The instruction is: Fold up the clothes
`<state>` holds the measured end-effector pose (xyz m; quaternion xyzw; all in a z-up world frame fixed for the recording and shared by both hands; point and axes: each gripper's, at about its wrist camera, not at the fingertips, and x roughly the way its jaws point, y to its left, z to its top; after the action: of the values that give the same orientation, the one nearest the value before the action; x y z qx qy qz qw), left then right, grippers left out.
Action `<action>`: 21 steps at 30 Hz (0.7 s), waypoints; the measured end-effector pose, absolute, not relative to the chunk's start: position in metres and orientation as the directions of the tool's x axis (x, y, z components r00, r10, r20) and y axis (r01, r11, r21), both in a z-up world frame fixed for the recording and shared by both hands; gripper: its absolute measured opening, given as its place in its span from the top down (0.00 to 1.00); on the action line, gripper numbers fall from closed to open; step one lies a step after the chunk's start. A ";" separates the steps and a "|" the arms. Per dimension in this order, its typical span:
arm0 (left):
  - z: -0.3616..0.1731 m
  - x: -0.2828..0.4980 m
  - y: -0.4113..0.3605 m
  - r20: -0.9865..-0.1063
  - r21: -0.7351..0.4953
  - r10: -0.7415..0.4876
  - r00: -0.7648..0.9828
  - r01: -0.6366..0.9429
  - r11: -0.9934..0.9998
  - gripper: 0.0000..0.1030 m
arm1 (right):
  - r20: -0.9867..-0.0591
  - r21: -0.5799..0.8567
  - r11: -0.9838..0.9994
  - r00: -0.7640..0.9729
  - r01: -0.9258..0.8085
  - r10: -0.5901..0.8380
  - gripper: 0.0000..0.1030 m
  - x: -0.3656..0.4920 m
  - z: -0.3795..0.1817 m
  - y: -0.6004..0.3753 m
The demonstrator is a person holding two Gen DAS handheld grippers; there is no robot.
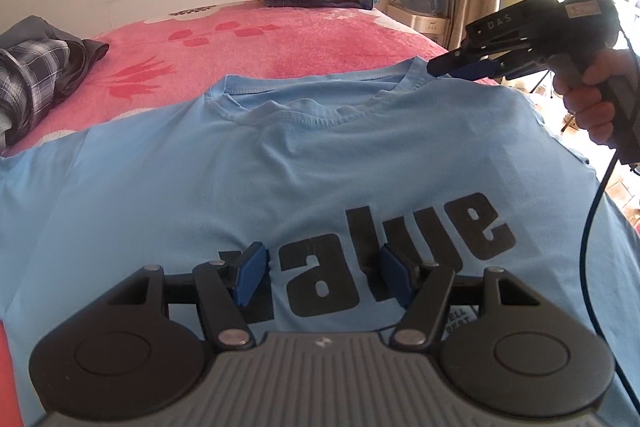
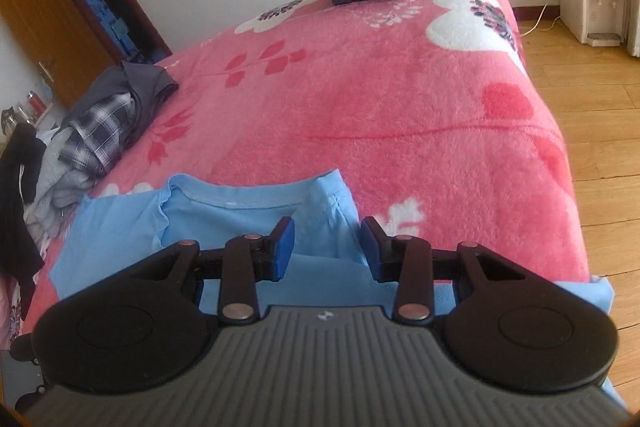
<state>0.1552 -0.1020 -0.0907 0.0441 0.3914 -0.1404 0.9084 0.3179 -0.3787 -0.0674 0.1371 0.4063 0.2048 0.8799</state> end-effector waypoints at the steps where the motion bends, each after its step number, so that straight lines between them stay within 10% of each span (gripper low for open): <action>1: -0.091 0.156 -0.102 -0.723 -0.033 -0.222 0.654 0.289 0.957 0.37 | -0.662 0.410 0.878 0.581 -0.248 0.474 0.68 0.319 -0.069 -0.379; 4: -0.091 0.157 -0.101 -0.722 -0.041 -0.228 0.653 0.290 0.956 0.37 | -0.673 0.363 0.898 0.596 -0.248 0.437 0.97 0.320 -0.073 -0.375; 10: -0.091 0.158 -0.100 -0.724 -0.042 -0.233 0.650 0.295 0.955 0.37 | -0.539 0.330 0.901 0.726 -0.283 0.426 0.98 0.318 -0.050 -0.376; 21: -0.092 0.156 -0.100 -0.718 -0.039 -0.235 0.655 0.299 0.954 0.36 | -0.609 0.124 0.979 0.767 -0.161 0.204 0.98 0.357 -0.087 -0.373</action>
<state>0.1556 -0.0997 -0.0922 0.0413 0.3883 -0.1467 0.9088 0.3571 -0.3733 -0.0872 0.0323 0.3275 0.0971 0.9393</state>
